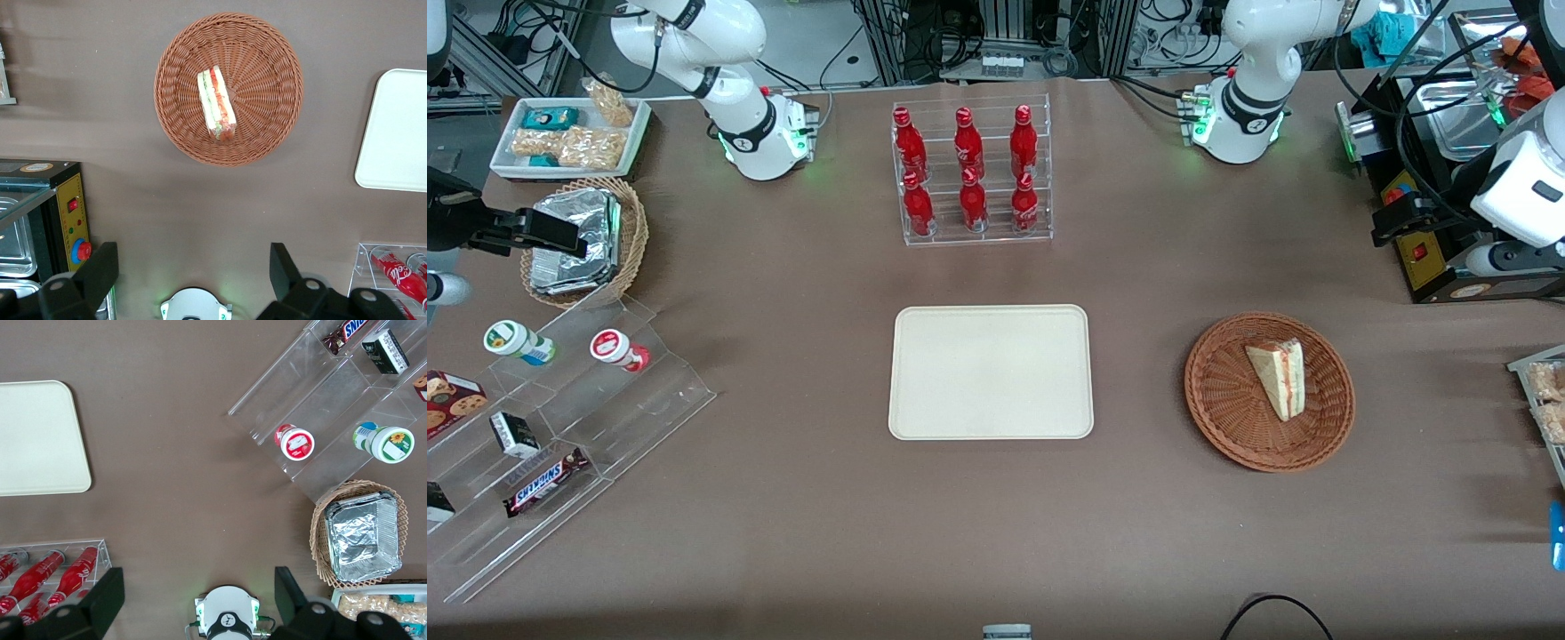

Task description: Place sandwich from basket to tray

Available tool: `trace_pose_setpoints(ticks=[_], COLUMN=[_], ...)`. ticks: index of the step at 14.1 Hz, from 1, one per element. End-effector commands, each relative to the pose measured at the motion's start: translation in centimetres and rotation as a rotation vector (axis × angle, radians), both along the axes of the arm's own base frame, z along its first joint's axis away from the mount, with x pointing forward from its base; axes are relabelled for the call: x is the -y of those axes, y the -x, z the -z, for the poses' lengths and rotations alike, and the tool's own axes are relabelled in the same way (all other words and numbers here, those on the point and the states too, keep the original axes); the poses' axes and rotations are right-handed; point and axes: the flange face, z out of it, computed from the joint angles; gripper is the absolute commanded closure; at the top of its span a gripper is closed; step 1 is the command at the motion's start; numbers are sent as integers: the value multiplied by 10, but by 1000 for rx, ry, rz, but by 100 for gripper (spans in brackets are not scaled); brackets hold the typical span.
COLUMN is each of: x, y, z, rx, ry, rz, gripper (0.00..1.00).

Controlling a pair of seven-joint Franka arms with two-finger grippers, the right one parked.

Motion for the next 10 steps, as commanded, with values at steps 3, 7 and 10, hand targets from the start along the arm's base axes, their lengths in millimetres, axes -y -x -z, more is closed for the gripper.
trace_pose_setpoints(ticks=[3,7,10], x=[-3,-8,-6], y=[-3,-17,-37], z=[-7,24,84], rx=[14,-44,-98], ry=[5,12,23], rz=[6,-2,1], gripper=[0,0,0])
